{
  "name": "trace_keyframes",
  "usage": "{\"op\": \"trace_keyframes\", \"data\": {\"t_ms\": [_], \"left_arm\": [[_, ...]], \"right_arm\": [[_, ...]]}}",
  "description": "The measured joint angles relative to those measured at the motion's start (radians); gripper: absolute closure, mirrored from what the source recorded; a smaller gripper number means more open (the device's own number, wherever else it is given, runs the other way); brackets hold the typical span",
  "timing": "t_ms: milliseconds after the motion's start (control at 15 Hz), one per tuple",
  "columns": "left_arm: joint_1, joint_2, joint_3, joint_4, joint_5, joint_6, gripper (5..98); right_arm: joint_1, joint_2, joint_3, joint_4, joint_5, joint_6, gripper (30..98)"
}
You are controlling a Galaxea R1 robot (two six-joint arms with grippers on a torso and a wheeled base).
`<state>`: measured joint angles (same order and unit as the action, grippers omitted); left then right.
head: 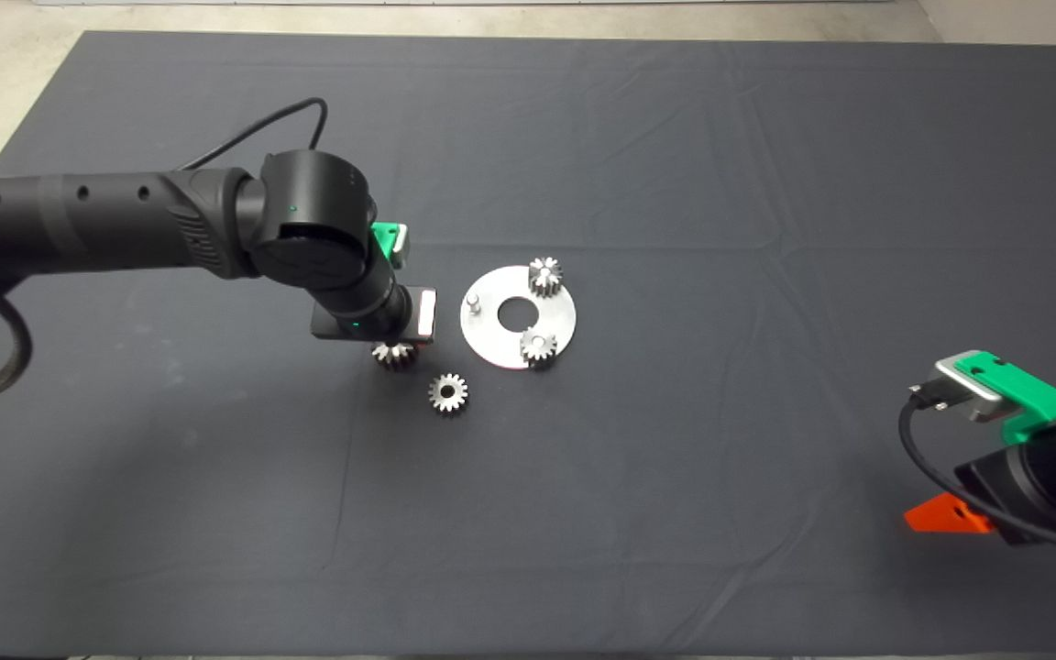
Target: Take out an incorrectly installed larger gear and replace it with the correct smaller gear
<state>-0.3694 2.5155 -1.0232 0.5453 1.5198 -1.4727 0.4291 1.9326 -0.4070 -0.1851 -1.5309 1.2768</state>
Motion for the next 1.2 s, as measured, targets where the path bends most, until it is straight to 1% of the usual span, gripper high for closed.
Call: {"op": "trace_keyframes", "data": {"t_ms": [133,400,533,600,733,800,867,1133,1200], "left_arm": [[0.0,-0.003,-0.002,0.0,0.0,0.008,55.2],[0.0,-0.002,0.008,-0.008,0.001,0.008,55.2],[-0.002,0.02,0.019,-0.033,0.003,0.003,50.3],[-0.003,0.038,0.024,-0.044,0.003,-0.002,50.1],[-0.003,0.073,0.042,-0.06,0.0,-0.041,45.9],[-0.002,0.084,0.056,-0.072,0.0,-0.068,45.6],[-0.002,0.094,0.067,-0.082,0.0,-0.086,45.6],[-0.002,0.106,0.076,-0.087,0.0,-0.102,45.5],[-0.002,0.105,0.076,-0.087,0.001,-0.102,41.4]], "right_arm": [[0.0,0.002,0.0,0.0,0.0,0.0,54.6],[0.0,0.002,0.0,0.0,0.0,0.0,54.6],[0.0,0.002,0.0,0.0,0.0,0.0,54.6],[0.0,0.002,0.0,0.0,0.0,0.0,54.6],[0.0,0.002,0.0,0.0,0.0,0.0,54.6],[0.0,0.002,0.0,0.0,0.0,0.0,54.6],[0.0,0.002,0.0,0.0,0.0,0.0,54.6],[0.0,0.005,0.0,0.0,0.0,0.0,54.6],[0.0,0.004,0.0,0.0,0.0,0.0,54.6]]}}
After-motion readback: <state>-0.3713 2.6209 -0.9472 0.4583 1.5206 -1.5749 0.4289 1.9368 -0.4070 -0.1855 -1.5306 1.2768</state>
